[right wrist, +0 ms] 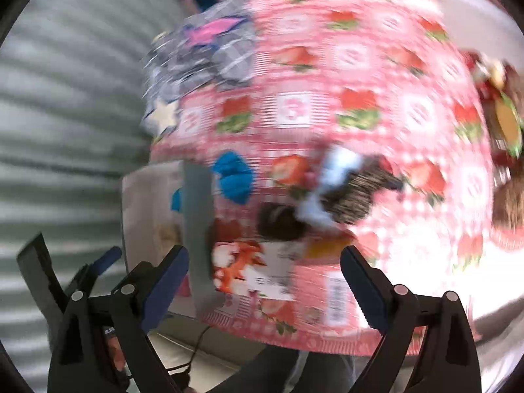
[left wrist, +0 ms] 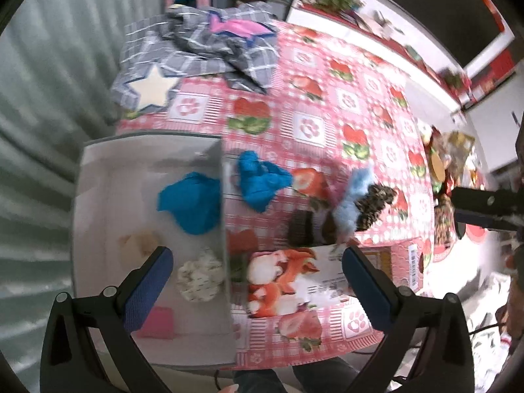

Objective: Organize soft objects
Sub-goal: 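Move the left tool to the light-blue fluffy plush while the right tool reaches the leopard scrunchie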

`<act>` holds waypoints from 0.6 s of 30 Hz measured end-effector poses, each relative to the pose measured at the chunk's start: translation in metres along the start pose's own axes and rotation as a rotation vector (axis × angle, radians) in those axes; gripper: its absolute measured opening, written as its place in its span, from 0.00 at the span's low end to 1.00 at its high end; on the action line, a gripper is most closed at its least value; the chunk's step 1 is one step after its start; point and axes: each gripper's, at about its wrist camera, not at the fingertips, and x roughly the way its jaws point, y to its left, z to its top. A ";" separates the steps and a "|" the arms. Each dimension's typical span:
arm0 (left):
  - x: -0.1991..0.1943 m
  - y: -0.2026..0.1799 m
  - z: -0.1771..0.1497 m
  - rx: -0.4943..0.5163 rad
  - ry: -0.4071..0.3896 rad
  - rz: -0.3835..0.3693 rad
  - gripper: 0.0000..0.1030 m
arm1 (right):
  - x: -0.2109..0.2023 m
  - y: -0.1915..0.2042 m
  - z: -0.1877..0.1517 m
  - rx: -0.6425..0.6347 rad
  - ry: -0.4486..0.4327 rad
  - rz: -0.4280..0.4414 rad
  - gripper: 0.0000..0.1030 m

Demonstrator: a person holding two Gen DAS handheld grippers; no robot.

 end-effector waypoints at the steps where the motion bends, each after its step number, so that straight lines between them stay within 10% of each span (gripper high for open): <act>1: 0.005 -0.008 0.003 0.018 0.011 0.000 1.00 | -0.003 -0.012 0.002 0.026 -0.005 -0.002 0.92; 18: 0.089 -0.092 0.042 0.213 0.182 0.088 1.00 | 0.085 -0.147 0.039 0.191 0.103 -0.136 0.92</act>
